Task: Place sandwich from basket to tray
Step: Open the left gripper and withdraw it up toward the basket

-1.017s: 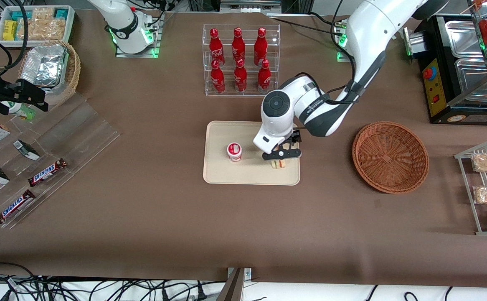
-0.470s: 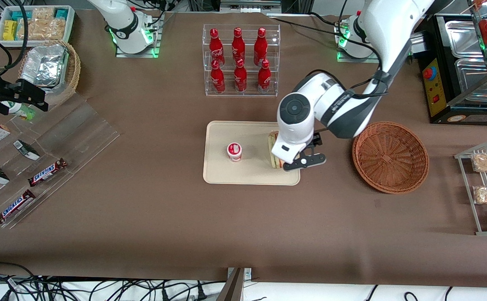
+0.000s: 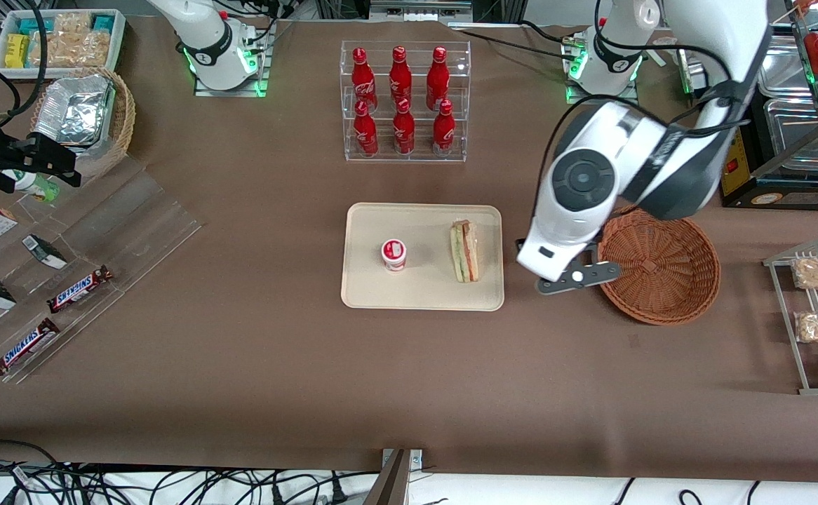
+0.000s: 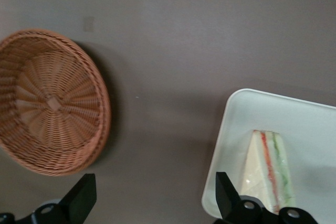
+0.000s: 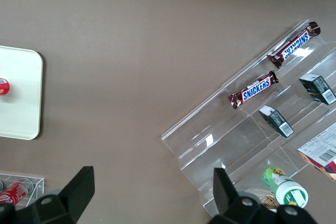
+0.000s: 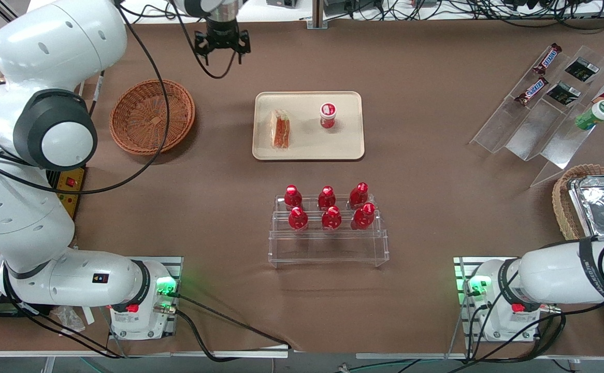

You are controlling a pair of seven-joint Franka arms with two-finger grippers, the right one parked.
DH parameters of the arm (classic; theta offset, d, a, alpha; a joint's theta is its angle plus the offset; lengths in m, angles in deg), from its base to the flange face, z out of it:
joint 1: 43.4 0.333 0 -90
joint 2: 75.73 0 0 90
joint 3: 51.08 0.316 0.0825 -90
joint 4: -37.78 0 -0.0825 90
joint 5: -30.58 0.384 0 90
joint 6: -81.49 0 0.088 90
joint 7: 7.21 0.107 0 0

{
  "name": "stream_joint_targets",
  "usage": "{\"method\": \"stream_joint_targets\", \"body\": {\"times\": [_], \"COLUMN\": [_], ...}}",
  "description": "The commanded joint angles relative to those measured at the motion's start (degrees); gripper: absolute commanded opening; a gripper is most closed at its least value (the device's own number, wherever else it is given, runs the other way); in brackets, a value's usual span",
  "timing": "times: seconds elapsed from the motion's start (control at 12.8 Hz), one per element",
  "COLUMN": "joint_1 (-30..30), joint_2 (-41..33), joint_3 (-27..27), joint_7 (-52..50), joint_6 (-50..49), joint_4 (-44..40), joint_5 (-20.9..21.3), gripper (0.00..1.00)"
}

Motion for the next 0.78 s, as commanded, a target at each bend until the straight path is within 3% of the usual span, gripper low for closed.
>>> {"method": "stream_joint_targets", "body": {"times": [0.0,0.08,0.23,0.7], "joint_1": [0.0,-0.2,-0.6,-0.5], "joint_2": [-0.3,-1.1,-3.0,-3.0], "joint_3": [5.9,10.4,16.4,22.7], "joint_7": [12.5,20.1,29.8,39.2], "joint_6": [-5.8,-7.5,-9.0,-8.8], "joint_4": [-5.4,-7.1,-7.5,-7.0], "joint_5": [-7.2,-11.7,-15.5,-16.0], "gripper": [1.00,1.00,1.00,1.00]}}
